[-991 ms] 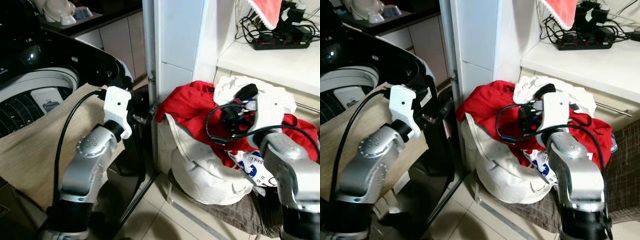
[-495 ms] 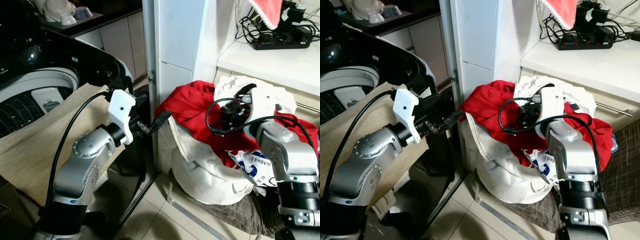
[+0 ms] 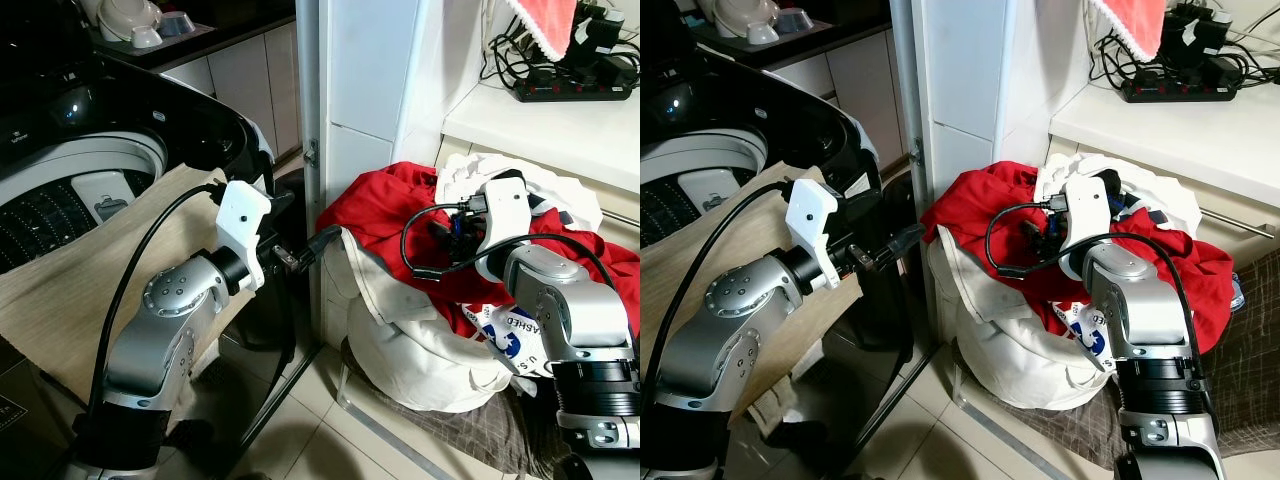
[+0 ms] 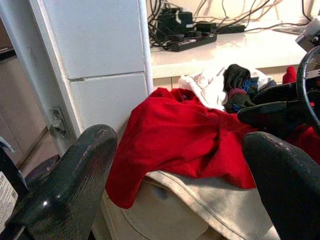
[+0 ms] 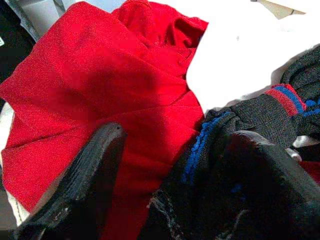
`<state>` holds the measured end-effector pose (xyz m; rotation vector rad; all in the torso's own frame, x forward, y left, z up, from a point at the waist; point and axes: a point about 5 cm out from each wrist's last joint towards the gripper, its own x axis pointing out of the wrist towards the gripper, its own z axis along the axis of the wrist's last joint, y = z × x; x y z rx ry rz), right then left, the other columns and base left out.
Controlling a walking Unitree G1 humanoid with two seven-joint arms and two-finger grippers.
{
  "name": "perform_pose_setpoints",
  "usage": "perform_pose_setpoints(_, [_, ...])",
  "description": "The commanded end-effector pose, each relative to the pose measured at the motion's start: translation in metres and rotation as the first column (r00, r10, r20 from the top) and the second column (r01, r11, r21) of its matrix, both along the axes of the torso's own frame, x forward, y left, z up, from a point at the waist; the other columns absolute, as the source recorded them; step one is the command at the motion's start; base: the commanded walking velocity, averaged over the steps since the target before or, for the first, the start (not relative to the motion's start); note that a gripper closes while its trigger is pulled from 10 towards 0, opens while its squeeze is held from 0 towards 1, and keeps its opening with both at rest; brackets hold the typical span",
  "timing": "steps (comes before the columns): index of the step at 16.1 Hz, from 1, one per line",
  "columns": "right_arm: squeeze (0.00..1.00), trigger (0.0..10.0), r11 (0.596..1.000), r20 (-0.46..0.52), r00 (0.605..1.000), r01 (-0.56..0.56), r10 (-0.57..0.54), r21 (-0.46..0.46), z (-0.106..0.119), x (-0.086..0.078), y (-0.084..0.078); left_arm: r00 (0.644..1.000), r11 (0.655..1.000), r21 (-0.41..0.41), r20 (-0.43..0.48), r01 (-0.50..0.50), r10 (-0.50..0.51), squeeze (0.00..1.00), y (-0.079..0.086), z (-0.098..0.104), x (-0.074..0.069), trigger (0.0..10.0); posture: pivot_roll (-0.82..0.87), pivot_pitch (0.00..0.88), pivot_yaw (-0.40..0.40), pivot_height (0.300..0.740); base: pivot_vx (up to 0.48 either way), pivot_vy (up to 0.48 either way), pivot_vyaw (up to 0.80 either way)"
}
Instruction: Clothes washing
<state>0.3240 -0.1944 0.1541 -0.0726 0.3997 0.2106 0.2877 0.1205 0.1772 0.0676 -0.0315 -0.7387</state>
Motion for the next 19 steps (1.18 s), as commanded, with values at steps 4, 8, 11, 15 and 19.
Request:
perform_pose_setpoints(4, [0.0,0.0,1.0,-0.018,1.0,-0.006,0.006,0.006,-0.001,0.0,-0.002,1.0,1.0,0.001,0.005,0.029,-0.029,0.0,-0.004,0.004,0.0,10.0,-0.1,0.0,0.052,0.74,0.0,0.0,0.0])
perform_pose_setpoints(8, [0.0,0.0,0.999,-0.048,0.997,0.054,-0.054,0.005,-0.005,-0.002,-0.007,0.999,0.999,-0.015,-0.017,0.039,-0.039,0.0,-0.006,0.002,0.0,10.0,-0.11,0.0,0.058,0.74,0.0,0.0,0.0])
perform_pose_setpoints(11, [0.0,0.0,0.995,-0.071,0.993,0.099,-0.098,0.006,-0.008,-0.003,-0.012,0.997,0.998,-0.035,-0.064,0.044,-0.046,0.0,-0.007,0.001,-0.001,10.0,-0.11,0.0,0.058,0.74,0.0,0.0,0.0])
perform_pose_setpoints(15, [0.0,0.0,0.993,-0.041,0.993,0.113,-0.112,0.023,-0.002,-0.002,-0.014,0.997,0.999,-0.034,-0.072,0.04,-0.042,0.0,-0.007,0.001,0.0,10.0,-0.11,0.0,0.062,0.74,0.0,0.0,0.0])
perform_pose_setpoints(19, [0.0,0.0,0.991,-0.008,0.995,0.103,-0.102,0.082,0.006,-0.002,-0.014,0.998,0.999,-0.032,-0.055,0.013,-0.014,0.0,-0.008,0.002,0.003,10.0,-0.11,0.0,0.058,0.74,0.0,0.0,0.0])
